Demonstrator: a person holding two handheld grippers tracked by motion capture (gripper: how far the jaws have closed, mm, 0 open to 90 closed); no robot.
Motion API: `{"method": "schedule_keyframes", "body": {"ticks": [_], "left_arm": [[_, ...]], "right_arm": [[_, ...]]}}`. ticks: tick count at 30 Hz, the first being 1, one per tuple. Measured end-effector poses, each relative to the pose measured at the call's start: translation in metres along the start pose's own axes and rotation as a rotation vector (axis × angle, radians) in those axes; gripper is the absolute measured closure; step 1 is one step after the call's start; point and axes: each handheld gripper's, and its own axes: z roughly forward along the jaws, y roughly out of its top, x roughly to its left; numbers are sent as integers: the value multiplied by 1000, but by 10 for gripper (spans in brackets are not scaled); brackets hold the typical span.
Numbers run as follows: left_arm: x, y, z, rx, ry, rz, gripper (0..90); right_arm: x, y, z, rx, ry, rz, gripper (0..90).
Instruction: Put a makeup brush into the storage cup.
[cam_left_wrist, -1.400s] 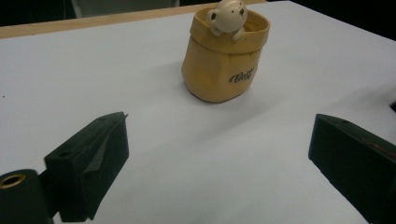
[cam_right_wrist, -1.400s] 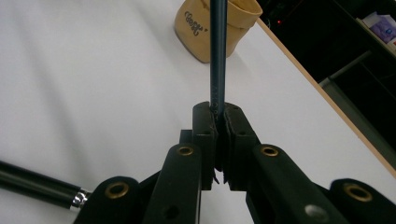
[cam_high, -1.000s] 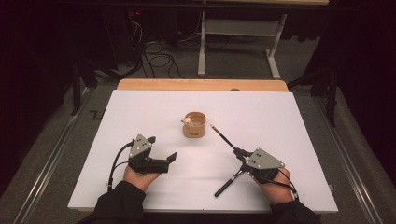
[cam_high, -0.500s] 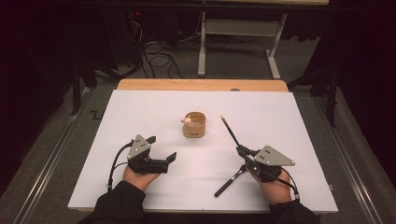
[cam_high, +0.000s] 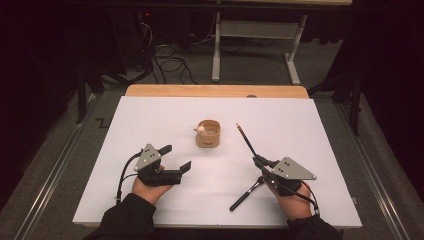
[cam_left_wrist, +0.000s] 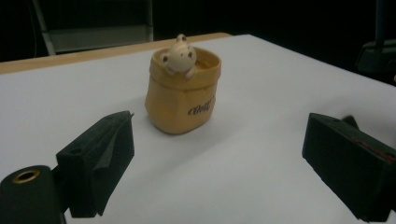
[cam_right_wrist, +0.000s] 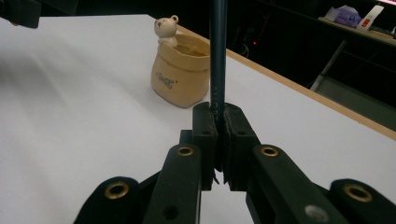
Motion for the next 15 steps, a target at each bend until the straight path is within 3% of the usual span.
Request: {"method": "schedule_keyframes", "body": {"ticks": [2,15], "left_arm": [[-1,6,0,-3,-14,-13,103],[-18,28,18,3,-40,9,46]], "right_arm": [[1,1,0,-8,-4,-5,864],[0,1,-3,-25,-25,-7,865]]}}
